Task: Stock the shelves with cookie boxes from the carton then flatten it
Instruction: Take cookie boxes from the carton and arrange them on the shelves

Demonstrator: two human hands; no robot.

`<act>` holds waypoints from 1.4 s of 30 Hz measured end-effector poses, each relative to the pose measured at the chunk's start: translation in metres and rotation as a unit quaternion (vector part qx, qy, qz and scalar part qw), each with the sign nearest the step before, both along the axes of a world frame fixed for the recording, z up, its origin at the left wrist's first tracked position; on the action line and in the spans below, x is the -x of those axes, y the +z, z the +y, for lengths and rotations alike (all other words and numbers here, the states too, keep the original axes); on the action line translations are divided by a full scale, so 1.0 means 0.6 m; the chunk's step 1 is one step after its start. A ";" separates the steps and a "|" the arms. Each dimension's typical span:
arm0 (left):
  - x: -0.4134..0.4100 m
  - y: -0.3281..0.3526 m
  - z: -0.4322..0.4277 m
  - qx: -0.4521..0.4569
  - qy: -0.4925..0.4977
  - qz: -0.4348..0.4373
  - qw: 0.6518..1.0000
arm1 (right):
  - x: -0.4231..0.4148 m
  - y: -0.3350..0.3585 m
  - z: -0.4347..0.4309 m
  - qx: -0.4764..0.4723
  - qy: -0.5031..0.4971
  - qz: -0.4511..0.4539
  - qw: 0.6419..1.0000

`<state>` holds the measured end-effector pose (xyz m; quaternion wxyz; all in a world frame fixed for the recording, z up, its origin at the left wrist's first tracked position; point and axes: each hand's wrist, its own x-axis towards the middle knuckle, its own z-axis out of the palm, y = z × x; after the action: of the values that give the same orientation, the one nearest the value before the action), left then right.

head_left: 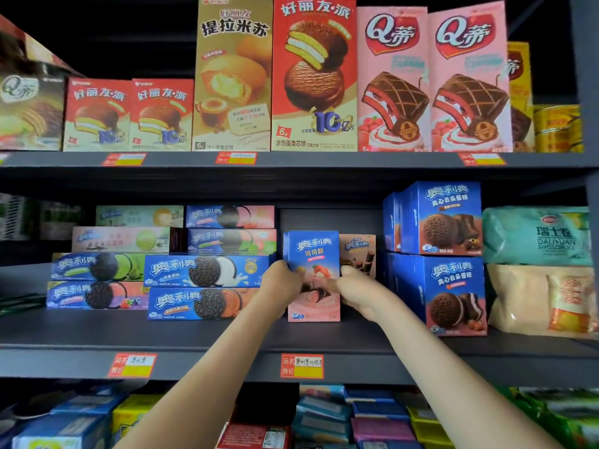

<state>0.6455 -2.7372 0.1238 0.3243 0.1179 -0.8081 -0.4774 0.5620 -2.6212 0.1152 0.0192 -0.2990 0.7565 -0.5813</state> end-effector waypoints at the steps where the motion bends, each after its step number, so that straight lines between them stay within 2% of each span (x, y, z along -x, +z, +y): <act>1: 0.001 0.002 0.001 0.011 0.003 -0.005 1.000 | 0.000 0.000 -0.001 -0.002 -0.004 0.001 1.000; 7: -0.011 0.002 0.010 0.094 0.050 -0.011 0.994 | -0.001 -0.001 -0.007 -0.005 0.017 -0.013 1.000; 11: -0.026 0.001 0.005 0.183 0.090 0.062 0.977 | -0.002 -0.001 -0.008 0.000 0.050 -0.027 0.998; 14: -0.033 0.002 -0.005 0.332 0.112 0.132 0.927 | -0.010 0.003 -0.006 0.015 0.058 -0.024 0.998; 17: -0.031 0.005 -0.011 0.438 0.123 0.149 0.878 | -0.016 0.013 0.000 0.016 0.029 0.011 0.999; 20: -0.026 0.012 -0.005 0.502 0.119 0.134 0.846 | -0.025 0.030 0.013 0.051 -0.015 0.036 0.998; 22: -0.020 0.019 0.003 0.520 0.102 0.122 0.839 | -0.034 0.043 0.028 0.040 -0.060 0.086 0.994; 25: -0.014 0.035 0.019 0.519 0.068 0.123 0.843 | -0.034 0.053 0.041 -0.027 -0.126 0.160 0.979; 27: -0.005 0.044 0.026 0.532 0.078 0.129 0.833 | -0.029 0.053 0.042 -0.042 -0.134 0.169 0.975; 29: 0.002 0.046 0.025 0.561 0.114 0.095 0.814 | -0.026 0.050 0.042 -0.031 -0.109 0.174 0.978; 32: 0.012 0.037 0.013 0.552 0.154 0.031 0.819 | -0.015 0.038 0.035 -0.020 -0.041 0.149 0.988; 34: 0.016 0.031 0.004 0.525 0.151 0.031 0.837 | -0.005 0.030 0.026 -0.003 -0.011 0.099 0.995; 38: 0.018 0.026 -0.012 0.513 0.136 0.054 0.846 | -0.001 0.029 0.016 0.094 0.033 -0.025 0.995; 40: 0.016 0.027 -0.021 0.512 0.122 0.057 0.848 | -0.005 0.032 0.014 0.093 0.040 -0.038 0.994; 42: 0.015 0.029 -0.027 0.507 0.107 0.063 0.853 | -0.013 0.033 0.012 0.051 0.029 -0.001 0.998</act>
<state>0.6364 -2.7532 0.1414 0.4382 -0.0072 -0.8983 0.0300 0.5699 -2.6140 0.1352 0.0218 -0.3208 0.7168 -0.6187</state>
